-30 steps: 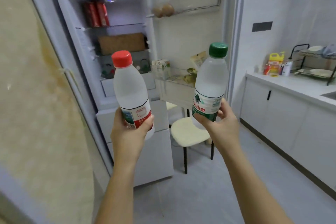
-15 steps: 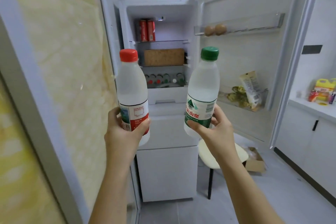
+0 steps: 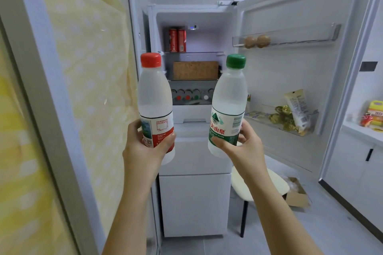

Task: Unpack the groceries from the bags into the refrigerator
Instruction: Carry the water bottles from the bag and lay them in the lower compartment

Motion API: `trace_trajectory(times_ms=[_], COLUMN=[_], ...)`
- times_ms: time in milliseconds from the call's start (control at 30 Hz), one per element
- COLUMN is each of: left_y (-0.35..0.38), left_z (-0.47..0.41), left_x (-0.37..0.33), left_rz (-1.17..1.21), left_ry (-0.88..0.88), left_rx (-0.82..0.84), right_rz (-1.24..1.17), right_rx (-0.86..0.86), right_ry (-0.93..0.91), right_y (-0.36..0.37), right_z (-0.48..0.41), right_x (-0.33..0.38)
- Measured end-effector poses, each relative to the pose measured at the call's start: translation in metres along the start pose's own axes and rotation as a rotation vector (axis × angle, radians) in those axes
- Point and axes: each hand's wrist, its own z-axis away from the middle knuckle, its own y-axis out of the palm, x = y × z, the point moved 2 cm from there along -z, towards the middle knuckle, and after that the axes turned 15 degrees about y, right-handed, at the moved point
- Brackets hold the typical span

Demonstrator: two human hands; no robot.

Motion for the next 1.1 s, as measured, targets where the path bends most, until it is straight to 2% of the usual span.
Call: trace_trajectory(times_ms=[667, 1100], left_y=[0.020, 0.075], left_z=[-0.012, -0.036], left_x=[0.030, 0.081], left_rz=[0.028, 0.004], left_ry=[-0.031, -0.083], left_rx=[0.000, -0.006], right_rz=[0.034, 0.016], right_rx=[-0.015, -0.009], right_ry=[0.029, 0.098], right_y=[0.003, 0.003], right_z=[-0.022, -0.083], right_x=[-0.016, -0.060])
